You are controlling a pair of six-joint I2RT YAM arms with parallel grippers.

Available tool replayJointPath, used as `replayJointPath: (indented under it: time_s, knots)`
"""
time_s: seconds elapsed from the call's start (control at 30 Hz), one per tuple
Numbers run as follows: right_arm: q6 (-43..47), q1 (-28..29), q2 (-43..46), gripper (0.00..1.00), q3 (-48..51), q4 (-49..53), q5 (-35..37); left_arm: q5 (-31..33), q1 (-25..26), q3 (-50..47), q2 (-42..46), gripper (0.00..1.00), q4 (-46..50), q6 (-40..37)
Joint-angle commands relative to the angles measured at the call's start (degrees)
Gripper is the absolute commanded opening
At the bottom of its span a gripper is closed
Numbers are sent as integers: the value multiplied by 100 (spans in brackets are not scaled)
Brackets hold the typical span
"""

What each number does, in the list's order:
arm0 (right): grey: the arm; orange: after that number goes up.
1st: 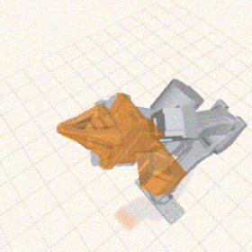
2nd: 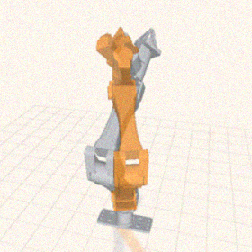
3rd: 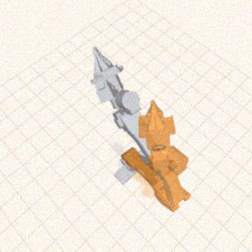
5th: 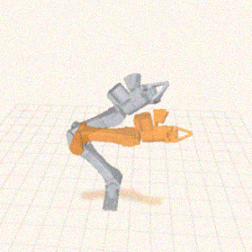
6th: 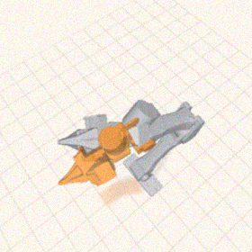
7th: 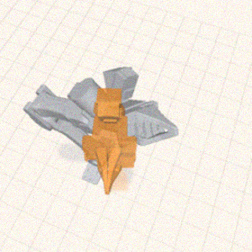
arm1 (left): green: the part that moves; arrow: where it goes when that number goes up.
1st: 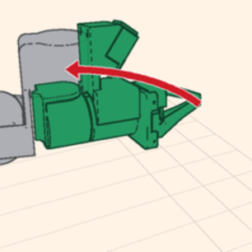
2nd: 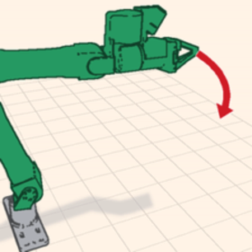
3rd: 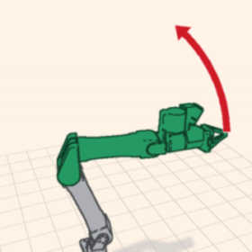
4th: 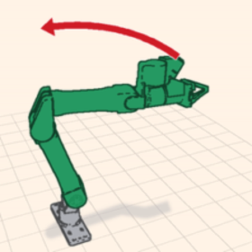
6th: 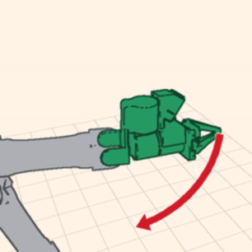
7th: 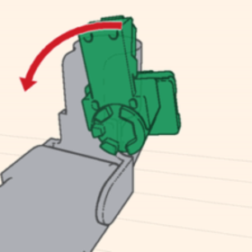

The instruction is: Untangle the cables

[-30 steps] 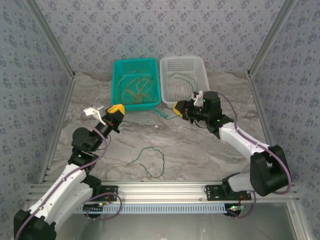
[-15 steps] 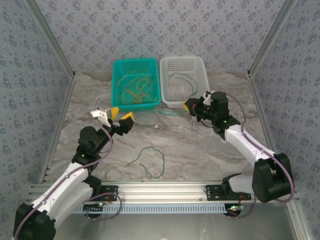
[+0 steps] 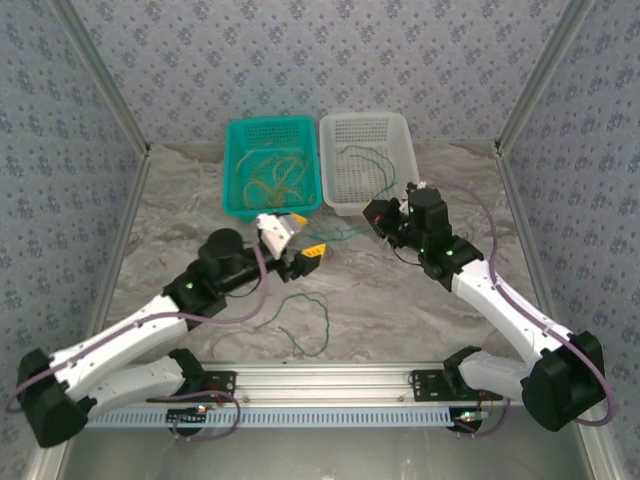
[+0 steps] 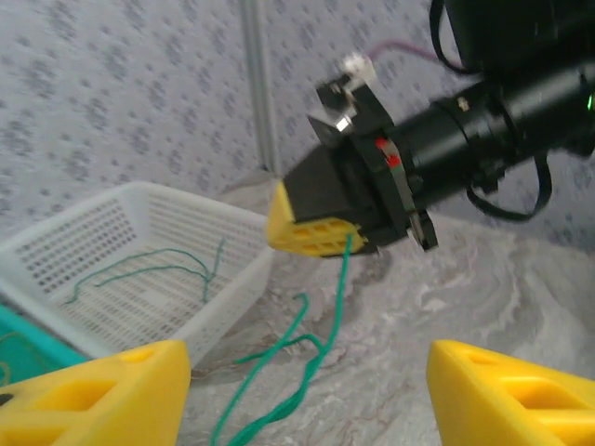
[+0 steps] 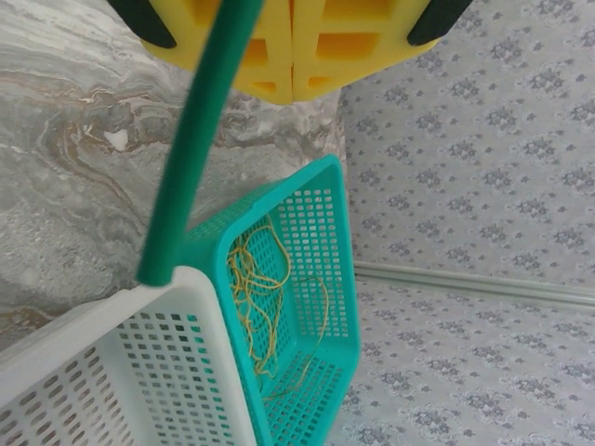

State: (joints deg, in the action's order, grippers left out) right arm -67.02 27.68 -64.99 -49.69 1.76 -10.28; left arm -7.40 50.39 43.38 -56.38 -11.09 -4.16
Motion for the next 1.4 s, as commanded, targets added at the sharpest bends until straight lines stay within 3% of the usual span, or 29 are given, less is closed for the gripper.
replayJointPath:
  time_s: [0.0,0.23,0.3,0.37,0.47,0.6,0.63,0.87,1.1,1.27,1.37]
  knots:
    - [85,21,162,0,19,121,344,-181,132,-65,-462,67,-275,-429]
    - [442,127,206,0,-81,327,301,-18,217,227,-1287,68,-463,-595]
    - [622,171,189,0,-153,526,379,-20,221,265,-1338,63,-498,-665]
    - [705,161,189,0,-135,530,342,-8,221,266,-1381,44,-604,-708]
    - [722,157,173,0,-78,479,264,59,216,302,-1510,34,-636,-715]
    - [739,132,218,0,-14,421,237,234,214,252,-1606,2,-788,-643]
    - [738,117,237,0,-1,440,262,293,213,227,-1613,0,-820,-610]
    - [983,-83,477,0,103,742,681,505,68,-153,-1281,0,-1291,-220]
    - [1164,-517,836,0,534,824,1062,325,-626,-912,-632,0,-2145,827]
    - [1181,-770,849,0,796,595,868,46,-893,-1182,-370,0,-2386,1128]
    - [1281,-750,791,0,870,199,559,-150,-902,-959,-462,1,-2002,1059]
